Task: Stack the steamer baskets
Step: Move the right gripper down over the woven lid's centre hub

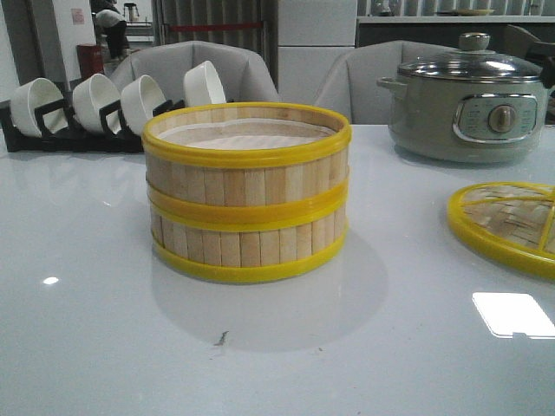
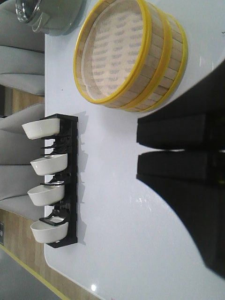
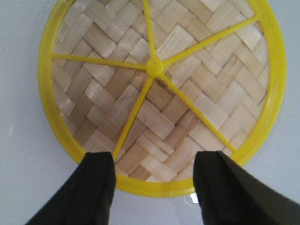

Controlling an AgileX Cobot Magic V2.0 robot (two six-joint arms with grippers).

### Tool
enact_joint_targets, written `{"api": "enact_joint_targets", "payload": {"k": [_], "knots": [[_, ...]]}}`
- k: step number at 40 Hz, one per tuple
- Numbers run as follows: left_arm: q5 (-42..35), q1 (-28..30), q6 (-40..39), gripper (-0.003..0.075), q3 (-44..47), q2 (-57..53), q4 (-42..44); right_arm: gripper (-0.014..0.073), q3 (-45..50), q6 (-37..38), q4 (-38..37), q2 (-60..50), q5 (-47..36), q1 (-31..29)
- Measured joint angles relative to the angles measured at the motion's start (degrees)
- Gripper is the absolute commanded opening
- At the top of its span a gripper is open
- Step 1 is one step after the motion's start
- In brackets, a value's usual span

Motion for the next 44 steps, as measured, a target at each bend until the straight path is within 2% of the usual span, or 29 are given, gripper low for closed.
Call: {"api": "enact_joint_targets", "payload": {"k": [13,26,33,44], "knots": [[-0.03,0.0,0.0,0.0085,0.0,0.0,0.0,0.0484,-3.22,-0.14,-3.16,2.1,-0.28,1.43],[-0.03,0.0,0.0,0.0085,0.0,0.0,0.0,0.0482,-3.32,-0.14,-3.25,2.1,6.78,1.63],[-0.03,0.0,0.0,0.0085,0.0,0.0,0.0,0.0358,-3.32,-0.14,-3.25,2.1,4.48,1.63],[-0.03,0.0,0.0,0.0085,0.0,0.0,0.0,0.0352,-3.32,-0.14,-3.38,2.1,1.15,1.63]]}}
